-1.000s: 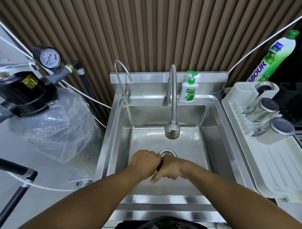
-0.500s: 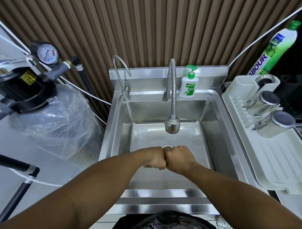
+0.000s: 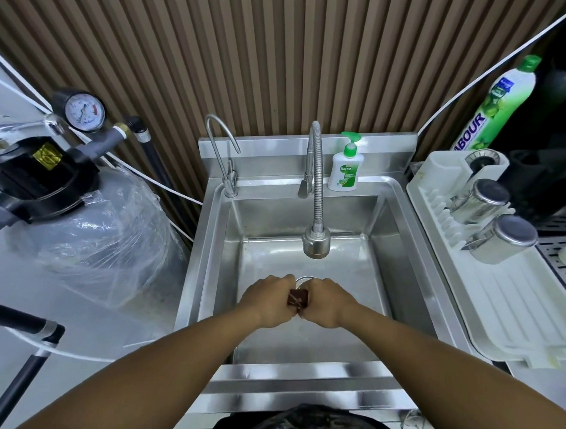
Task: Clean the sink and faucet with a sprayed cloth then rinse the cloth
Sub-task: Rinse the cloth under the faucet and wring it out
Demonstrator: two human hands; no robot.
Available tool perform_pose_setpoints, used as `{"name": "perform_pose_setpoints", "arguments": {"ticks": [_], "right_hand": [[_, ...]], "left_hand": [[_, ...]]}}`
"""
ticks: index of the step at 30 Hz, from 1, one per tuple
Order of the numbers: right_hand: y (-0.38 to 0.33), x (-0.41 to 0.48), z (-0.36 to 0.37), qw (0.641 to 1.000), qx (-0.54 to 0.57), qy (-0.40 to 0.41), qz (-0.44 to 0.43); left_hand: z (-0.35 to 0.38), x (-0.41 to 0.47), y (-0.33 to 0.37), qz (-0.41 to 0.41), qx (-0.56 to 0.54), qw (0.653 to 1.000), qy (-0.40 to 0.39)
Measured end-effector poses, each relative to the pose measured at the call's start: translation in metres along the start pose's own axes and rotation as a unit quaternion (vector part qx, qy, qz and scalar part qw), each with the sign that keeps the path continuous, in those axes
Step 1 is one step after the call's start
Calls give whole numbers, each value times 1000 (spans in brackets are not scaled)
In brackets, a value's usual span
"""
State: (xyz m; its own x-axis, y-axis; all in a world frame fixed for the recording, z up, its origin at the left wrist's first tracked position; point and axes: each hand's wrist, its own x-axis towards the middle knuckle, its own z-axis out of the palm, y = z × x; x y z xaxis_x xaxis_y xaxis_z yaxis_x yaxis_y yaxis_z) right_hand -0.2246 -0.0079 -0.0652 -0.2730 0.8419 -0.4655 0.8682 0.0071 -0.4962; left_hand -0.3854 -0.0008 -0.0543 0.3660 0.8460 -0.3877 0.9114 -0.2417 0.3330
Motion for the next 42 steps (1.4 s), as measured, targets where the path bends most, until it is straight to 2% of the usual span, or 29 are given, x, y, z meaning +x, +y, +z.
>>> {"name": "perform_pose_setpoints", "arguments": {"ticks": [3, 5, 8, 10, 14, 18, 19, 23, 24, 26, 28, 30, 33, 38, 39, 42], "right_hand": [[-3, -3, -1, 999, 35, -13, -11], [-4, -9, 0, 996, 84, -21, -8], [-6, -18, 3, 987, 156, -27, -7], [-6, -22, 5, 971, 240, -23, -9], [-4, -27, 9, 914, 405, -4, 16], [-17, -31, 15, 901, 428, 48, 53], [-23, -31, 16, 896, 435, 64, 66], [-46, -31, 20, 869, 468, 122, 103], [-52, -32, 22, 863, 478, 125, 103], [-59, -33, 24, 846, 512, 119, 91], [-60, -35, 27, 817, 561, 115, 67], [-56, -37, 30, 802, 586, 109, 40], [-48, -39, 36, 800, 585, 122, 44], [-37, -31, 38, 787, 599, 139, 49], [-35, -31, 36, 783, 605, 138, 42], [-31, -31, 29, 786, 606, 118, 19]], "left_hand": [[-2, -6, -18, -14, -173, 984, -32], [-5, -14, -27, -24, -320, 946, -50], [-9, -23, -39, -78, -474, 877, 3], [-8, -28, -46, -86, -511, 854, 31], [-7, -34, -53, -82, -533, 839, 66], [-9, -33, -60, -83, -559, 822, 69], [-11, -33, -61, -76, -548, 831, 62], [-15, -39, -60, 24, -404, 914, 23], [-17, -40, -57, 58, -387, 920, -2], [-16, -38, -54, 113, -394, 912, -28], [-20, -39, -50, 135, -393, 909, 0], [-23, -39, -50, 111, -407, 906, 31], [-19, -40, -54, 44, -441, 896, 26], [-11, -38, -54, -28, -549, 834, 36], [-10, -38, -53, -34, -555, 830, 44], [-9, -37, -47, -17, -528, 846, 66]]}}
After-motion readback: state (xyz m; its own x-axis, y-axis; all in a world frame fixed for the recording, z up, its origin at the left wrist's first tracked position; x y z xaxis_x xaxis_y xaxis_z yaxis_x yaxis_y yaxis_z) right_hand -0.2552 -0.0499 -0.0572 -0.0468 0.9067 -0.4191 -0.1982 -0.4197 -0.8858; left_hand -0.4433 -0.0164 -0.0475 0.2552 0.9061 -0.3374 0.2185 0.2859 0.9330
